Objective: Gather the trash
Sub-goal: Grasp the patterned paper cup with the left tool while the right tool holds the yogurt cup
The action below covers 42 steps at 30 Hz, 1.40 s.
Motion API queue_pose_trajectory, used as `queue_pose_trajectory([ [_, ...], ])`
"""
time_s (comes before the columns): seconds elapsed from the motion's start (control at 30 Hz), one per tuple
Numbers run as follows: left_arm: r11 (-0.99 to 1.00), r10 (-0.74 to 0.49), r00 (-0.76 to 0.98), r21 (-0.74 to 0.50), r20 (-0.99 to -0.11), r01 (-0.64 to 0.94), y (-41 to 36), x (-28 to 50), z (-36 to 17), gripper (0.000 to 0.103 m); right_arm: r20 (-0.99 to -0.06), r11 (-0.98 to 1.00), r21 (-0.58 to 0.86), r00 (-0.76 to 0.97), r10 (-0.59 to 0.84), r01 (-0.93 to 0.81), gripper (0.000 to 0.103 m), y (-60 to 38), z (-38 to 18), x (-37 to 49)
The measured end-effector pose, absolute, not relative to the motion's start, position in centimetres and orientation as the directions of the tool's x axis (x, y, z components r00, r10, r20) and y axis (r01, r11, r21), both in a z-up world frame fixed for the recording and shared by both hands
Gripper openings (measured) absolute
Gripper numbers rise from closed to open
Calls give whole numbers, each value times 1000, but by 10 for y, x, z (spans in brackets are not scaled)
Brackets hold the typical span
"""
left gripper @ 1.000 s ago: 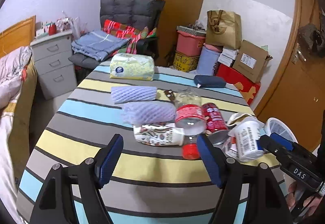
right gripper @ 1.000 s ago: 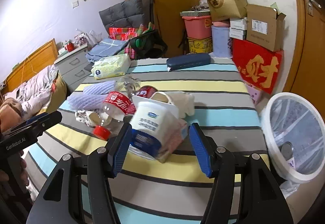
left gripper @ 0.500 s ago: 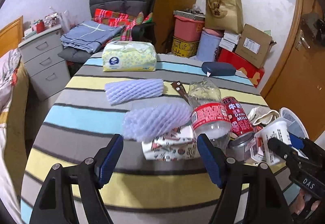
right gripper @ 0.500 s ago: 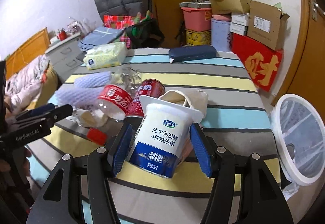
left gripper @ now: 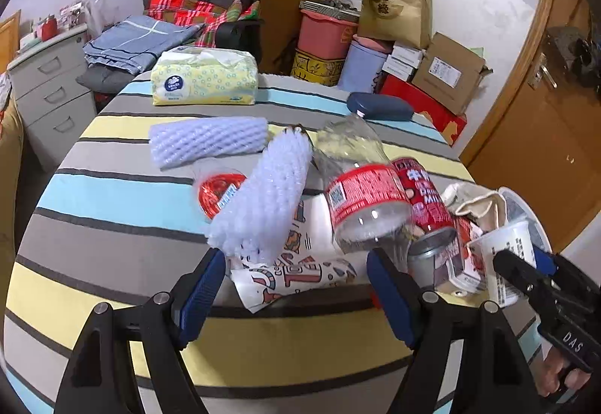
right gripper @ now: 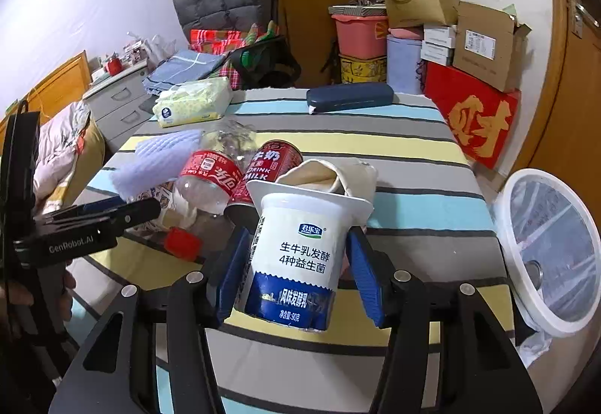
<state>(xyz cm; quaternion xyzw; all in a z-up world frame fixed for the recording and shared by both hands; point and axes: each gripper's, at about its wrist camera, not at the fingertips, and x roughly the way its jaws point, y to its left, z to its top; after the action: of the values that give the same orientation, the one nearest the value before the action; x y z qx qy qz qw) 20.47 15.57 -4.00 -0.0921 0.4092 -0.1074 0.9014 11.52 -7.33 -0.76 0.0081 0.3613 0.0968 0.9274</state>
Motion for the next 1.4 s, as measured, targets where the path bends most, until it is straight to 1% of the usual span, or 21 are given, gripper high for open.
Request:
queue_pose_trajectory([
  [0.33,933,-349,602,-325,-718,153,133,176,-41,78,-659,984,92,731,177,-155,55,-87,-8,107],
  [0.4,929,-363,602,-328,-711,173,124,170,-40,78,-658,984,87,733,173,-154,55,-89,-8,105],
  [0.5,907,-419,572,-359,-705,222,111,165,-41,78,-653,985,80,739,167,-152,55,-92,-7,103],
  [0.57,903,-428,556,-352,-712,245,103,163,-42,78,-653,985,89,738,171,-150,55,-95,-8,103],
  [0.7,924,-383,605,-293,-698,247,104,152,-34,78,-648,985,95,742,173,-147,55,-102,-9,99],
  [0.83,969,-246,689,-155,-682,193,111,151,-25,78,-646,983,113,742,181,-142,54,-108,-12,97],
  [0.9,976,-215,690,-129,-692,175,115,160,-26,78,-644,982,127,741,191,-142,54,-112,-14,96],
  [1.0,975,-219,676,-129,-704,182,115,173,-27,78,-645,982,130,740,190,-139,54,-116,-15,93],
  [1.07,974,-212,684,-92,-698,207,108,177,-28,78,-646,982,131,740,189,-137,54,-119,-16,93],
  [1.17,972,-220,647,-105,-730,212,102,189,-39,77,-646,982,138,739,189,-130,54,-123,-16,93],
  [1.2,972,-218,634,-110,-742,205,101,192,-43,72,-647,982,139,739,188,-128,54,-125,-16,93],
  [1.27,977,-183,641,-62,-745,206,94,193,-46,71,-646,982,140,739,190,-130,54,-127,-17,93],
  [1.3,975,-185,642,-56,-744,216,92,193,-48,69,-646,981,140,739,191,-131,54,-128,-17,92],
  [1.33,971,-207,624,-80,-753,226,91,195,-50,66,-648,981,142,737,192,-131,54,-129,-18,92],
  [1.4,967,-236,602,-125,-763,222,91,200,-55,66,-650,981,147,735,193,-128,54,-133,-19,93],
])
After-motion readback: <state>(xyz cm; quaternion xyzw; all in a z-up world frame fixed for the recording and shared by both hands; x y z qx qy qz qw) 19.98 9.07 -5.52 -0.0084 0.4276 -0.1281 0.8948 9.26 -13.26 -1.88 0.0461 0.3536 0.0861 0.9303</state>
